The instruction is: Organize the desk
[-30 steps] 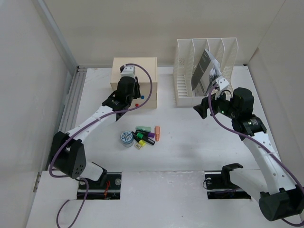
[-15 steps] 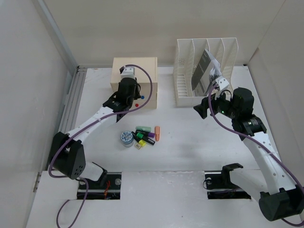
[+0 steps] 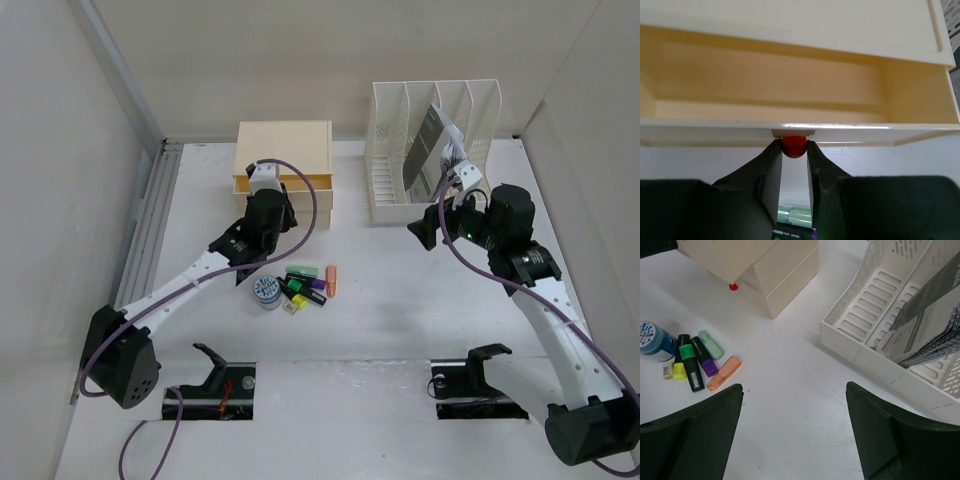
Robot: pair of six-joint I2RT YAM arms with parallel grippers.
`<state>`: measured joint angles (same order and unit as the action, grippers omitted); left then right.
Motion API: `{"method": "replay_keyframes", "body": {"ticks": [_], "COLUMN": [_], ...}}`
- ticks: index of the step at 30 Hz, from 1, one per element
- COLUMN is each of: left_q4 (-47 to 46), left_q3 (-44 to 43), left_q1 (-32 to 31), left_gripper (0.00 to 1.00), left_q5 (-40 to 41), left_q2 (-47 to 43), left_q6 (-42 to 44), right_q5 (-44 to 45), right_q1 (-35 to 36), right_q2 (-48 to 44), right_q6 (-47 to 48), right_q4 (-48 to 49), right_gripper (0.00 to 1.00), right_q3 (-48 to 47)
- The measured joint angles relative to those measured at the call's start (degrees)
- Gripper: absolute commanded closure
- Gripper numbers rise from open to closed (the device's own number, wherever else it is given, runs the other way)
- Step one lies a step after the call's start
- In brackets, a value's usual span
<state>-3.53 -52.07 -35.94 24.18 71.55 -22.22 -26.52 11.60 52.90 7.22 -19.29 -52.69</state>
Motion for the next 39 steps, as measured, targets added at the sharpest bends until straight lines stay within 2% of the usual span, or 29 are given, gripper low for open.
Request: {"method": "replay_keyframes", "body": {"ticks": [17, 20, 26, 28, 35, 39], "left_q4": [3.13, 3.04, 4.44, 4.79, 6.38, 8.81], "left_q3": [5.70, 6.08, 6.36, 6.36, 6.29, 6.25], "left_q1": [-4.81, -4.90, -5.77, -6.03, -6.14, -7.34], "left_gripper": [0.90, 0.79, 0.41, 0.38, 0.37, 0.33], "left_q5": [3.28, 3.37, 2.95, 2.84, 2.86, 2.86], "left_q2": [-8.61, -8.63, -8.33, -7.89, -7.23, -9.79], "left_q6": [-4.85, -5.18, -6.12, -6.32, -6.40, -6.43], "right_q5": [0.00, 0.00, 0.00, 0.00, 0.00, 0.24], "right_q1": [0.00, 0.00, 0.00, 0.00, 0.00, 0.00], "right_q2": [-0.11, -0.11, -0.13, -0.13, -0.13, -0.13], "right_q6": [-0.68, -0.74, -0.83, -0.83, -0.85, -0.85], "right_q4": [-0.02, -0.02, -0.02, 0.00, -0.02, 0.00], "right_gripper": [0.11, 0.11, 0.11, 0.11, 0.11, 0.11], "right_q3": [0.00, 0.00, 0.00, 0.00, 0.00, 0.00]}}
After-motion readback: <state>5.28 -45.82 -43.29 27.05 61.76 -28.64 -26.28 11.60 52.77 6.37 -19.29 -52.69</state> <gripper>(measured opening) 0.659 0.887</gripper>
